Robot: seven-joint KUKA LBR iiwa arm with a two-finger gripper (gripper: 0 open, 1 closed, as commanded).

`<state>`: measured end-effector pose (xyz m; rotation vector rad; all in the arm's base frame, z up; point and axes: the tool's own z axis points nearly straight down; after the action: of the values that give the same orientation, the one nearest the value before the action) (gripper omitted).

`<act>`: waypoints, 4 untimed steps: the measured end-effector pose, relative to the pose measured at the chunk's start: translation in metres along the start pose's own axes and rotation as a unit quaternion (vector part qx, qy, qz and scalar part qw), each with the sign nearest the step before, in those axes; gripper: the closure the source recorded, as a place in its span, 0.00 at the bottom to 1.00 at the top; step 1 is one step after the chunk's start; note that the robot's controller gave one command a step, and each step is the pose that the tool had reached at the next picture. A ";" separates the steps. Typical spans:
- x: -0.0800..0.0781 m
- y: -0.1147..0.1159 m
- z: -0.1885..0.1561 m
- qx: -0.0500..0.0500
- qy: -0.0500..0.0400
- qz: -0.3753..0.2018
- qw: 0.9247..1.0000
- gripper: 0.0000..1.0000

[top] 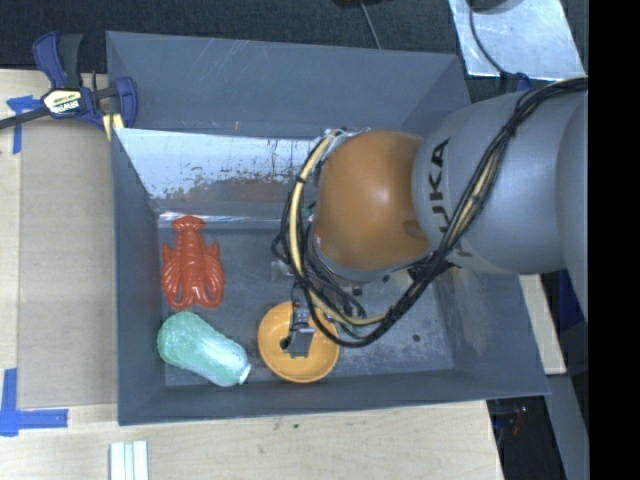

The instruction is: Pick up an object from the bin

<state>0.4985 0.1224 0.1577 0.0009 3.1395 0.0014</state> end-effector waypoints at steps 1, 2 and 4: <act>-0.024 -0.025 0.087 0.000 0.000 -0.056 0.998 0.00; -0.026 -0.025 0.087 -0.001 -0.003 -0.042 0.999 0.00; -0.027 -0.025 0.087 -0.001 -0.003 -0.045 0.999 0.00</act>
Offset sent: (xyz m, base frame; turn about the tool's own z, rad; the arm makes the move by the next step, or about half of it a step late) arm 0.0263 -0.0248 -0.0877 -0.0800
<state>0.5253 0.0971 0.0709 -0.1406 3.1300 0.0050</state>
